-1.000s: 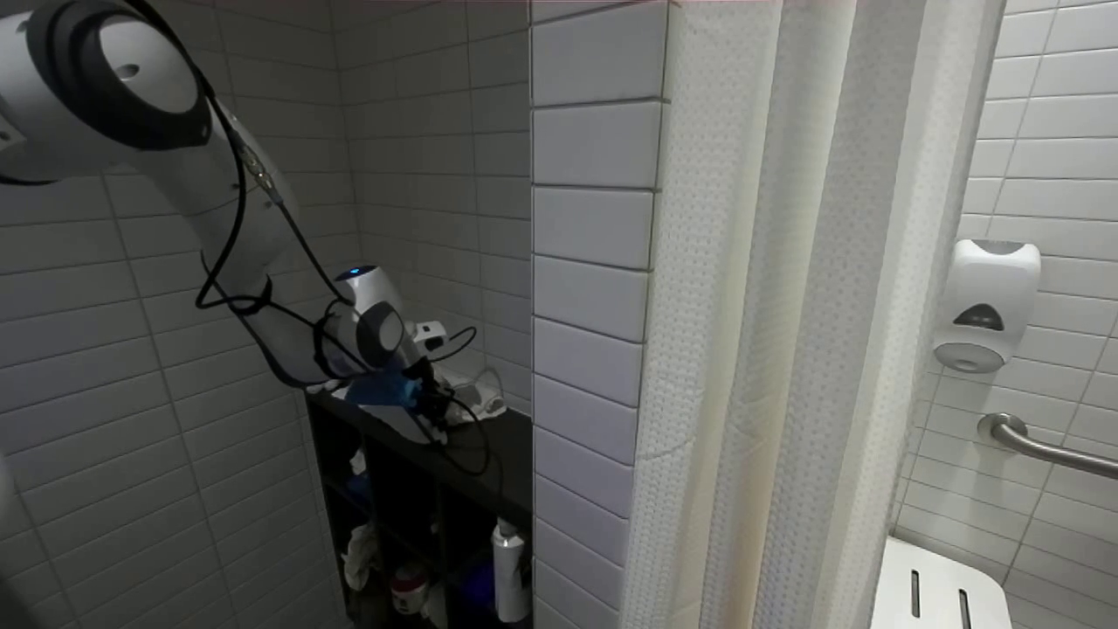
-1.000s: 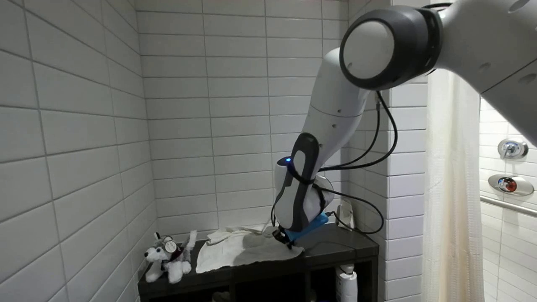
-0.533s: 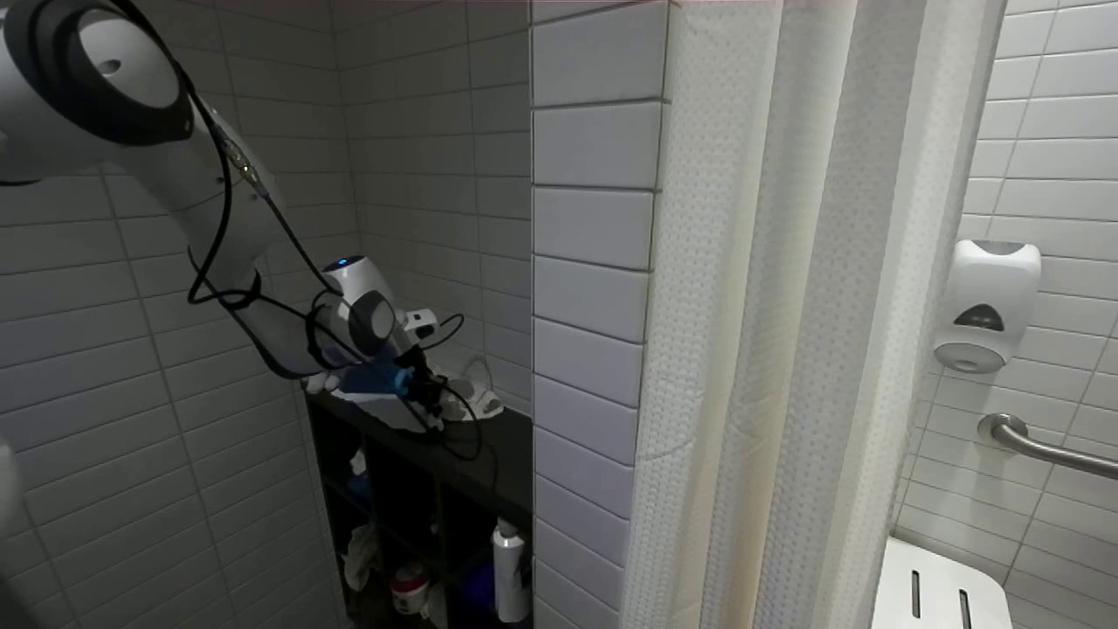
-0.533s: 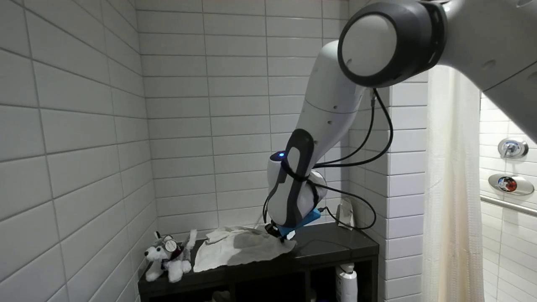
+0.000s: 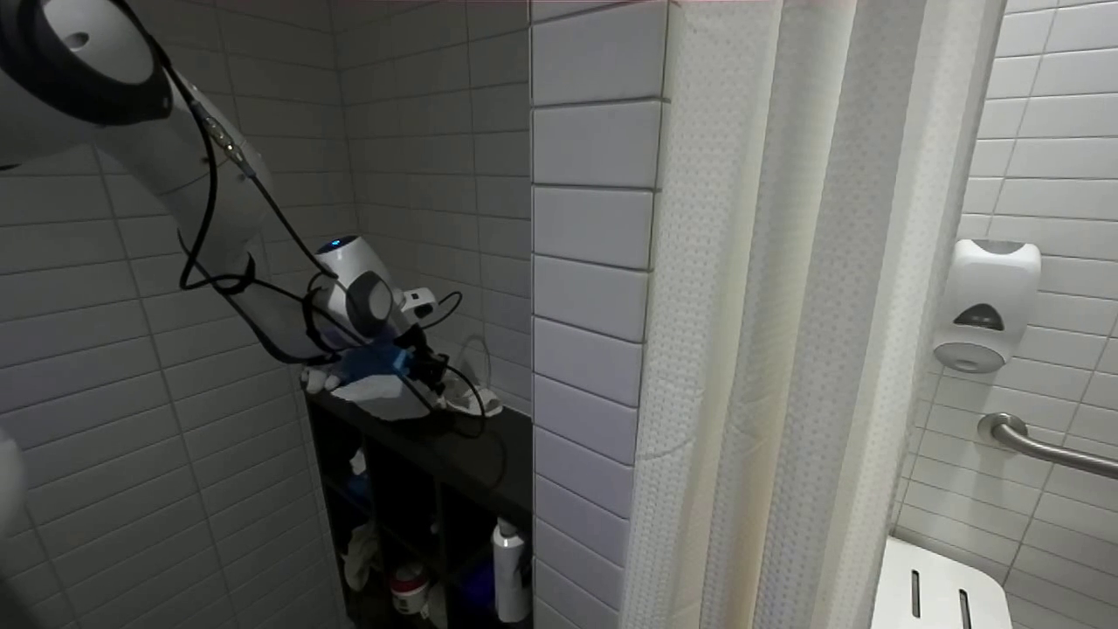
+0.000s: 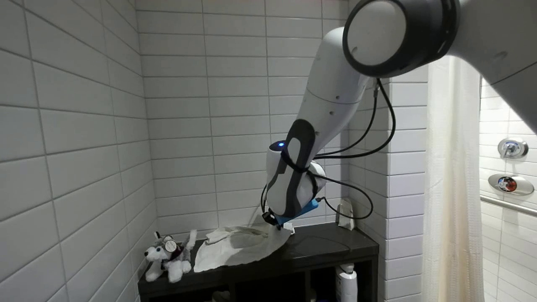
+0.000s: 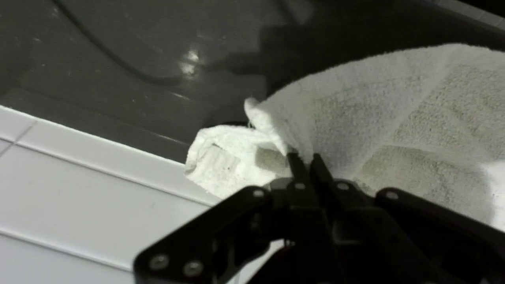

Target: Pick up the white towel then set it back down on the cabinet.

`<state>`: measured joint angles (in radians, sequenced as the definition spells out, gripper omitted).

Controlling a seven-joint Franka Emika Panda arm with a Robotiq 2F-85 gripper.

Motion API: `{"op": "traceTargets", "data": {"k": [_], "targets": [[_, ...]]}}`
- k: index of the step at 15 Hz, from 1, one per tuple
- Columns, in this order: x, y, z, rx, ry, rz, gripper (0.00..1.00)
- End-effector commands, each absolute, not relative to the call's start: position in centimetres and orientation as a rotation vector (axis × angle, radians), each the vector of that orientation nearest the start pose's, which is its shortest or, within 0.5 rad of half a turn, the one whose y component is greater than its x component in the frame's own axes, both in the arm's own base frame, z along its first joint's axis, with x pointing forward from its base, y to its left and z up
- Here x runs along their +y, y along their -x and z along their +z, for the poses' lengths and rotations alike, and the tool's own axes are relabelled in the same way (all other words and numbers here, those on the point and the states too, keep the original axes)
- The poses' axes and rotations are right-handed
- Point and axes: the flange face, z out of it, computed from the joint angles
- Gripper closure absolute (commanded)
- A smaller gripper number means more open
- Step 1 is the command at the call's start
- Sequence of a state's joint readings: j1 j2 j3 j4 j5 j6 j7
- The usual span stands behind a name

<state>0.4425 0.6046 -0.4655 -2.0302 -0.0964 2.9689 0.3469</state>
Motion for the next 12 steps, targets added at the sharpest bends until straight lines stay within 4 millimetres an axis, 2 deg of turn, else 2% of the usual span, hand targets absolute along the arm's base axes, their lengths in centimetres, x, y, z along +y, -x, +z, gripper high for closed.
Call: {"op": "traceTargets", "data": {"k": [1, 6, 12], "targets": [[1.2, -62.4, 23.2, 0.218, 3.275, -0.759, 0.98], [2.6, -61.8, 24.1, 0.130, 3.304, -0.815, 0.98], [3.5, -60.8, 23.9, 0.079, 3.314, -0.851, 0.98]]}}
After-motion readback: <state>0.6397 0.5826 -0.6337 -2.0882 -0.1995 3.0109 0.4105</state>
